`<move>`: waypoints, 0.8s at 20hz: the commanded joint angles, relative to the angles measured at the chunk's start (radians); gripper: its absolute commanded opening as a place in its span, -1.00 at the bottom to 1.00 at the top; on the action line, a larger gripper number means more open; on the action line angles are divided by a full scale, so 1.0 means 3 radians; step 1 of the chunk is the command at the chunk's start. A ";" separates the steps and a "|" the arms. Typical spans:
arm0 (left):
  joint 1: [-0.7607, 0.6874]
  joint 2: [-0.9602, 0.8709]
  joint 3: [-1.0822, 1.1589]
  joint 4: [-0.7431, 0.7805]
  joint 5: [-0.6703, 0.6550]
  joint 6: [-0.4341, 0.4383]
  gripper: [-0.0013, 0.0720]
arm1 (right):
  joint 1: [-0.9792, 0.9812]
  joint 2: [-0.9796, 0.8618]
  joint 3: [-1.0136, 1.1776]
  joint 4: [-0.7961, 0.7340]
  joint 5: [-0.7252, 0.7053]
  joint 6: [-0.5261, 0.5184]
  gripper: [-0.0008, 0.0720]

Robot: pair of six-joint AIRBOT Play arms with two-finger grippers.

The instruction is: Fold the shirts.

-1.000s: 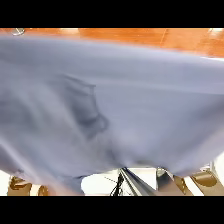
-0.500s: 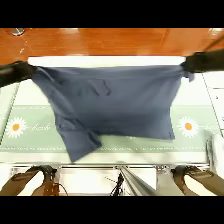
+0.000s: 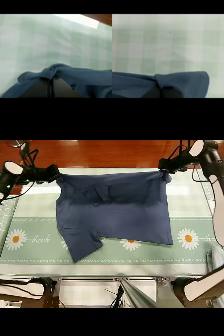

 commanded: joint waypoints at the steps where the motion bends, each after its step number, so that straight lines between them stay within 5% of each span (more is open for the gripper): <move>1: 0.0003 -0.0298 0.0195 -0.0038 0.0011 -0.0003 -0.92 | -0.0179 -0.0402 0.0239 0.0437 0.0031 0.0055 -0.92; 3: 0.0001 -0.0312 0.0195 -0.0042 -0.0056 -0.0004 -0.82 | -0.0253 -0.0458 0.0238 0.0688 0.0029 0.0023 -0.88; 4: 0.0004 -0.0304 0.0201 -0.0062 -0.0149 -0.0003 -0.81 | -0.0284 -0.0462 0.0239 0.0796 0.0015 0.0024 -0.30; 5: 0.0022 -0.0303 0.0239 -0.0058 -0.0299 0.0005 -0.43 | -0.0332 -0.0450 0.0240 0.0941 0.0042 0.0013 0.64; 6: 0.0065 -0.0303 0.0315 -0.0045 -0.0548 0.0011 0.83 | -0.0401 -0.0427 0.0264 0.1095 0.0151 -0.0046 0.75; 7: 0.0136 -0.0303 0.0427 0.0022 -0.0907 0.0000 0.95 | -0.0487 -0.0387 0.0289 0.1204 0.0305 -0.0103 0.74; 10: 0.0486 -0.0271 0.0736 0.0376 -0.2260 -0.0348 0.95 | -0.0856 -0.0130 0.0292 0.1165 0.1136 -0.0314 0.74; 12: 0.0749 -0.0070 0.0538 0.0407 -0.2865 -0.0415 0.95 | -0.1044 0.0094 0.0247 0.0671 0.1671 -0.0443 0.74; 16: 0.1090 0.0857 -0.0660 0.0412 -0.2476 -0.0184 0.95 | -0.1331 0.1049 -0.0820 0.0346 0.1203 -0.0380 0.74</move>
